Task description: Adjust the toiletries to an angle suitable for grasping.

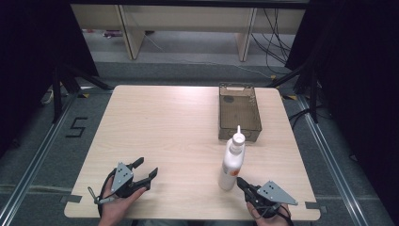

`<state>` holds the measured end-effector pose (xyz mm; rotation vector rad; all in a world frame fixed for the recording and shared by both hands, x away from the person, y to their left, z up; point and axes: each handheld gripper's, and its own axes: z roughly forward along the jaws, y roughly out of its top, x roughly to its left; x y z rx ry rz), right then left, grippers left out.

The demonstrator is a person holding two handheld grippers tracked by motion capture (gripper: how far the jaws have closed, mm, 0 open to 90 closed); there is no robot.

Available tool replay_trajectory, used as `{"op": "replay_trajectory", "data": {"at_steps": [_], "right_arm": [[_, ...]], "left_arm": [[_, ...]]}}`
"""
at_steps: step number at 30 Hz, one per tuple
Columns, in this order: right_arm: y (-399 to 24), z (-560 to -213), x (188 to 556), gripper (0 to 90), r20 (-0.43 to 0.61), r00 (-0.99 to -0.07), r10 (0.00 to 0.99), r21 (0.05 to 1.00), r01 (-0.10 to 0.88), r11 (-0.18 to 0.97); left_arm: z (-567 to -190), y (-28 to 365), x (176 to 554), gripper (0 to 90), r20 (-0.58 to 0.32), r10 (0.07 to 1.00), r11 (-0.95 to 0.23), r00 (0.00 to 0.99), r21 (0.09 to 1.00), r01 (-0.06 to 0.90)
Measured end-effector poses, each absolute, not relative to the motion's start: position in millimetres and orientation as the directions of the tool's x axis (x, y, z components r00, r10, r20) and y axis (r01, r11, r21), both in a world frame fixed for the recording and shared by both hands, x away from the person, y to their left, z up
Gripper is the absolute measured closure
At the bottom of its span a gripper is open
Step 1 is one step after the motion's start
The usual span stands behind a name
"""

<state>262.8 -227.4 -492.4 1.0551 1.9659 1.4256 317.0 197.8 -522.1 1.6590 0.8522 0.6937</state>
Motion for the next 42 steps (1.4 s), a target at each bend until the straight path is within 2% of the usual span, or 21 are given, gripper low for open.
{"op": "replay_trajectory", "data": {"at_steps": [1,5,19,21,22,24,30,31,42], "right_arm": [[-225.0,-493.0,262.3,90.0,0.075,-0.584,0.808,0.940,0.313,0.139],[-224.4,-492.0,263.8,90.0,0.039,-0.588,0.808,0.939,0.298,0.171],[-203.3,-491.7,264.4,90.0,0.042,-0.607,0.793,0.928,0.318,0.194],[-198.0,-491.4,268.1,90.0,0.016,-0.610,0.792,0.932,0.296,0.210],[-193.0,-492.1,267.4,90.0,0.048,-0.602,0.797,0.930,0.318,0.185],[-189.4,-491.5,271.9,90.0,0.013,-0.609,0.793,0.931,0.297,0.213],[-174.0,-493.1,283.8,90.0,0.031,-0.615,0.788,0.936,0.295,0.194],[-172.4,-492.0,283.9,90.0,0.036,-0.608,0.793,0.928,0.315,0.199],[-150.3,-493.2,303.4,89.2,0.020,-0.559,0.829,0.939,0.295,0.177]], "left_arm": [[-522.1,197.8,317.0,32.1,0.019,0.820,-0.150,0.572,0.972,0.182],[-522.0,197.7,317.1,32.1,0.019,0.819,-0.150,0.573,0.972,0.182],[-522.0,197.7,317.7,32.1,0.017,0.814,-0.150,0.580,0.972,0.181],[-522.2,197.7,318.3,32.0,0.016,0.812,-0.146,0.583,0.973,0.177],[-521.9,198.0,317.8,32.0,0.015,0.813,-0.148,0.582,0.972,0.182],[-521.9,198.1,317.8,32.0,0.015,0.813,-0.148,0.582,0.972,0.181],[-521.9,198.3,318.0,32.0,0.014,0.812,-0.148,0.583,0.972,0.183],[-521.9,198.4,318.0,32.0,0.014,0.813,-0.148,0.583,0.972,0.183],[-521.9,198.8,318.1,32.0,0.010,0.811,-0.144,0.585,0.973,0.183]]}}
